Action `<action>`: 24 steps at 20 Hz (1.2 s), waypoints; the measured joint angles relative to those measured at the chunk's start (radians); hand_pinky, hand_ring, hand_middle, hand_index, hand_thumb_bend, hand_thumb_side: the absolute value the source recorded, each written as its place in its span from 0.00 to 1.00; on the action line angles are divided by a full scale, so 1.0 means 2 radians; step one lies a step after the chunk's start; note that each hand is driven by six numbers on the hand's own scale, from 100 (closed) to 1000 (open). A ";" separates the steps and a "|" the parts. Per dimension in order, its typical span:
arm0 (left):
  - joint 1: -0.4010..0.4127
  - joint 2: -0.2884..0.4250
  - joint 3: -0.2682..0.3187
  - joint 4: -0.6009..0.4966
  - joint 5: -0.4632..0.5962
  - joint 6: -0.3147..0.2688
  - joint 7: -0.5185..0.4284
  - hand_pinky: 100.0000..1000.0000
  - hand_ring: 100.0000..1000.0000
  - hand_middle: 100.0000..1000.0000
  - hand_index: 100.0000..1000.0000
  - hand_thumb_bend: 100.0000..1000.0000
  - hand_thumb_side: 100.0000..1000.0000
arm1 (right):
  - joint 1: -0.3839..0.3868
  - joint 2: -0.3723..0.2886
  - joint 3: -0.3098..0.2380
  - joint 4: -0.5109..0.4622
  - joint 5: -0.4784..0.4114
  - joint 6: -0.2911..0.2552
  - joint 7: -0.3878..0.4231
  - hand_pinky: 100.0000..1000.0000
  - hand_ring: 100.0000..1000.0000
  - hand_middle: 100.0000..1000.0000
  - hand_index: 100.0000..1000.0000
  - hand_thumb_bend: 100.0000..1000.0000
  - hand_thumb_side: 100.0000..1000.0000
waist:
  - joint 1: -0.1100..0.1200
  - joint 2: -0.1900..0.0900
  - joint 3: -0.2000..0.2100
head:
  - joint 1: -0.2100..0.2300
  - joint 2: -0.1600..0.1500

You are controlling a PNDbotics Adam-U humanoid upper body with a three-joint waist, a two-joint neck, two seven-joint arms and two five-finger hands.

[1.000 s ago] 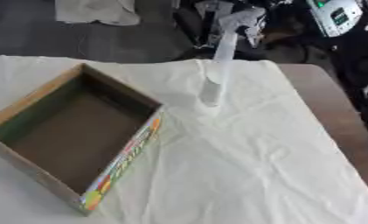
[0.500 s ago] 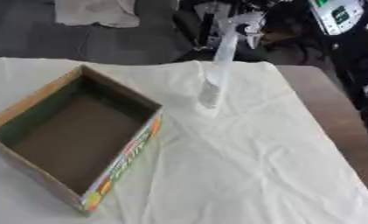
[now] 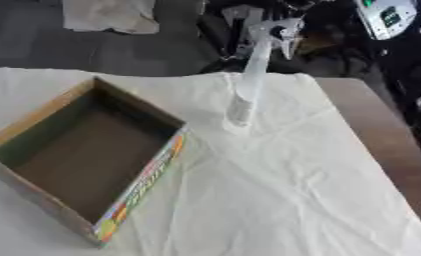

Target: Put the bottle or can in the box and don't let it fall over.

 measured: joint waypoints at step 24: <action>0.000 0.000 0.000 0.000 0.000 0.002 -0.002 0.95 0.52 0.67 0.55 0.09 0.85 | 0.003 0.000 0.000 0.005 0.018 -0.008 0.001 0.66 0.42 0.48 0.67 0.15 0.10 | -0.002 0.000 0.002 | 0.002 -0.001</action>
